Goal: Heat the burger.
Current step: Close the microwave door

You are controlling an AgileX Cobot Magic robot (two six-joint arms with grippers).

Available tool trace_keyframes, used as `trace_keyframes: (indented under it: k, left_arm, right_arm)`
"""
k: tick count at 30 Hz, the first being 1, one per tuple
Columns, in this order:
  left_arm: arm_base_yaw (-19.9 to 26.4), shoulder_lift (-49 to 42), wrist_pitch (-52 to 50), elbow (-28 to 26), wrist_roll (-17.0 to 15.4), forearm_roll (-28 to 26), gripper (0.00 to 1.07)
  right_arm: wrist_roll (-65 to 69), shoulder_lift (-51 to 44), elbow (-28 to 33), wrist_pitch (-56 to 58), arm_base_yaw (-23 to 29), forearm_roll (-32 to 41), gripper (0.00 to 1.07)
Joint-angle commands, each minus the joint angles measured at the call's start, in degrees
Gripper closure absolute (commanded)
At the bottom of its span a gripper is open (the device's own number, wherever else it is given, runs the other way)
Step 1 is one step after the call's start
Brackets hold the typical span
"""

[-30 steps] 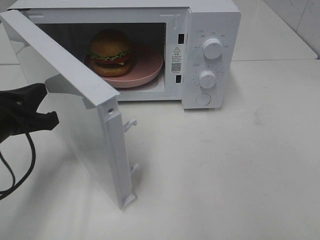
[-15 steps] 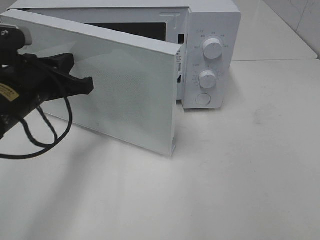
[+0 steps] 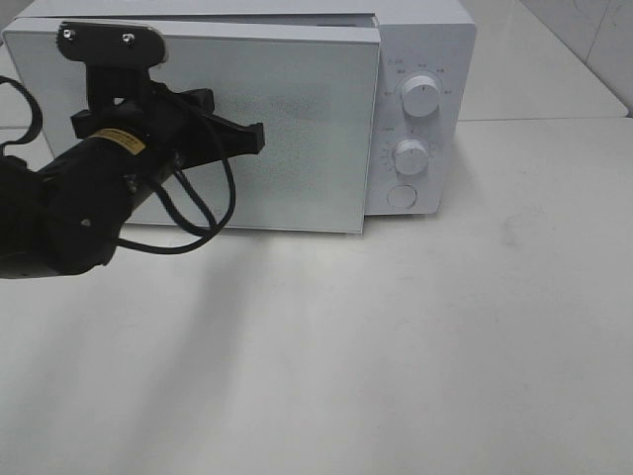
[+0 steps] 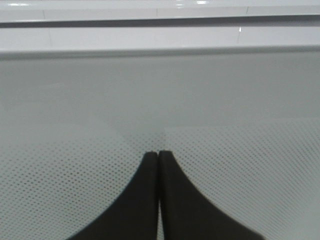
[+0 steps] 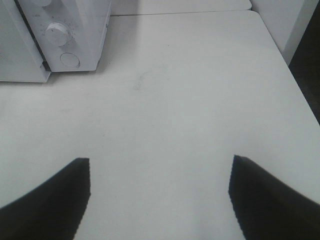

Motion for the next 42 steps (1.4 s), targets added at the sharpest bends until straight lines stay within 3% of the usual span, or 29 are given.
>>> trace_keyframes:
  k: [1,11,19,26,31,34,36,37,38,40,42]
  left_arm:
    - [-1.3,1.0,0.1,-2.6,1.8,-3.4,1.07]
    - [-2.7,5.8,4.2,-14.9,10.4,-12.8,1.07]
    - [-1.9,7.5,6.9,-20.7,15.2,-16.9,1.07]
    - [-3.8,7.3,9.9,-20.7,16.8,-16.6,1.07]
    - [-7.4,7.3,12.5,-20.7,19.0,-19.6,1.07]
    - [-9.5,7.3,13.1,-20.7,21.7,-23.0,1.07]
    - [-11.2,7.1,15.8,-20.7,25.7,-27.9,1.07]
    - [-11.2,7.1,15.8,-20.7,25.7,-27.9,1.07]
    - [-11.6,6.5,19.5,-20.7,27.8,-31.1,1.04]
    - [-11.6,6.0,21.6,-20.7,28.4,-32.5,1.0]
    - [-11.2,4.1,33.7,-20.7,31.7,-33.6,0.6]
  right_arm:
    - [0.2,-1.5,0.3,-0.4,-0.3,-0.5,0.31]
    - [0.2,-1.5,0.3,-0.4,-0.3,-0.5,0.31]
    - [0.2,-1.5,0.3,-0.5,-0.3,-0.5,0.31]
    - [0.2,-1.5,0.3,-0.5,-0.3,-0.5,0.31]
    - [0.2,-1.5,0.3,-0.5,-0.3,-0.5,0.31]
    - [0.2,-1.5,0.3,-0.5,-0.3,-0.5,0.31]
    - [0.2,-1.5,0.3,-0.5,-0.3,-0.5,0.31]
    - [0.2,-1.5,0.3,-0.5,-0.3,-0.5,0.31]
    - [0.2,-1.5,0.3,-0.5,-0.3,-0.5,0.31]
    - [0.2,-1.5,0.3,-0.5,-0.3,-0.5,0.31]
    - [0.2,-1.5,0.3,-0.5,-0.3,-0.5,0.31]
